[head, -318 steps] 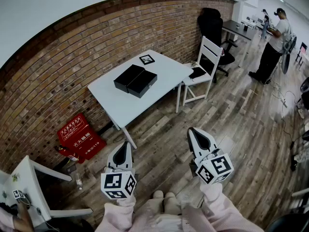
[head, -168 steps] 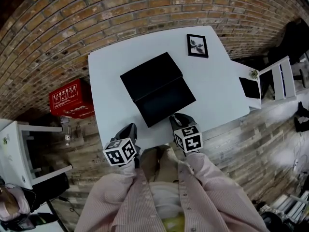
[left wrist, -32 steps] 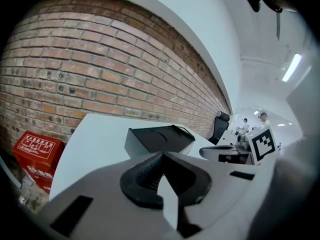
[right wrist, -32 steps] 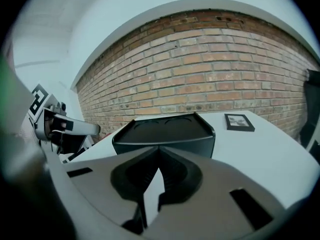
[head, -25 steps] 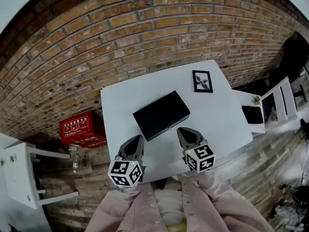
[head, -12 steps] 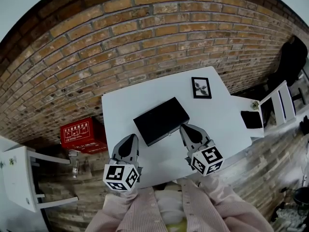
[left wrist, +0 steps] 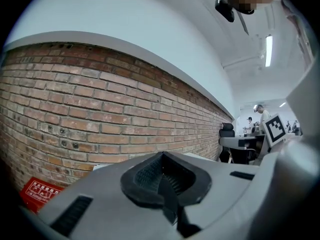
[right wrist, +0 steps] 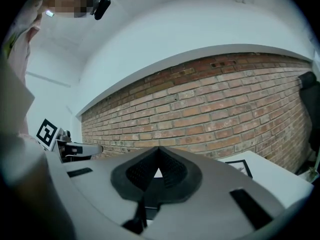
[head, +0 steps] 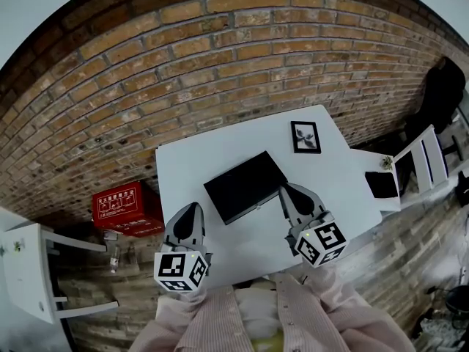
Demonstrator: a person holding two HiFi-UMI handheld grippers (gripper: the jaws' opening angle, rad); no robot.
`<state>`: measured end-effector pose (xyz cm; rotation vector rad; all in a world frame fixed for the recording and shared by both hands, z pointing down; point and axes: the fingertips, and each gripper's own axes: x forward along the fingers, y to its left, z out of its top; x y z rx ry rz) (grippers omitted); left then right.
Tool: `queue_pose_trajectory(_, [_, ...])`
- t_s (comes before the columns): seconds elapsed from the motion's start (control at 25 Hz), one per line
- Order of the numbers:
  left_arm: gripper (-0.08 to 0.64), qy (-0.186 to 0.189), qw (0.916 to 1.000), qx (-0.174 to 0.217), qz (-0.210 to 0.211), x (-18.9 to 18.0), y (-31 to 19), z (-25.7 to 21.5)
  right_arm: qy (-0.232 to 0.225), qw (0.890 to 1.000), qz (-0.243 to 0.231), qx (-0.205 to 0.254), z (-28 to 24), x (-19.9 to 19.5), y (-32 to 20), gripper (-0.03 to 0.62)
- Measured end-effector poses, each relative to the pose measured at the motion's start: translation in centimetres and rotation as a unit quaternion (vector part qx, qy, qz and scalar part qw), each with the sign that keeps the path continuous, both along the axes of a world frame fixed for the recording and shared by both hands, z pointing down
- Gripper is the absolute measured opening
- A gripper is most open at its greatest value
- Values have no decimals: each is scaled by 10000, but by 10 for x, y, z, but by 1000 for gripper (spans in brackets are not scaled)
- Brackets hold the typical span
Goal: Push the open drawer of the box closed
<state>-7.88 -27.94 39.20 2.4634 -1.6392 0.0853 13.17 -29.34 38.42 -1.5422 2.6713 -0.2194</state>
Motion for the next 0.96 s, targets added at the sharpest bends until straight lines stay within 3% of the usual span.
queue_pose_trajectory(0.96, [-5,-186,9996,55,-229,-7,8,-2,-61,9996,279,81,-4,14,12,3])
